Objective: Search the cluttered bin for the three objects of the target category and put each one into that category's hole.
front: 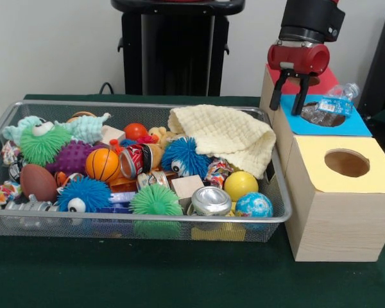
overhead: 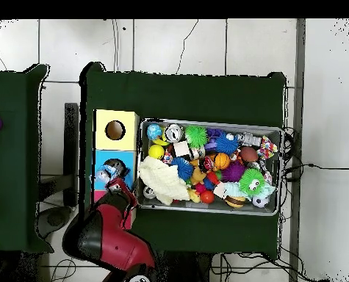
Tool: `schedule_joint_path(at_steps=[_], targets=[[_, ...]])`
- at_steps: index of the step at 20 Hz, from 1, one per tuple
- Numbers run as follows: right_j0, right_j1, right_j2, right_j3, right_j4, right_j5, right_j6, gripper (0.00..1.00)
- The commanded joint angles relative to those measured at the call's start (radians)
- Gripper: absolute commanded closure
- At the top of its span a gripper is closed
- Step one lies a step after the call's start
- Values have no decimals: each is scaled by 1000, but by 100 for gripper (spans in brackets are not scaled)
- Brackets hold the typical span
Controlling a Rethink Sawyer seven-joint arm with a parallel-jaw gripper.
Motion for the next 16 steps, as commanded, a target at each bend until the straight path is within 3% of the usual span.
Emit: schedule_joint_path(at_steps=[1, 8, 13, 16], targets=[[-90, -9, 114, -49, -44, 170, 150, 0], [-174, -182, 66, 11, -135, 343, 73, 0], [-204, -250, 35, 6, -176, 450, 45, 0], [-190, -253, 19, -5, -181, 470, 57, 0]])
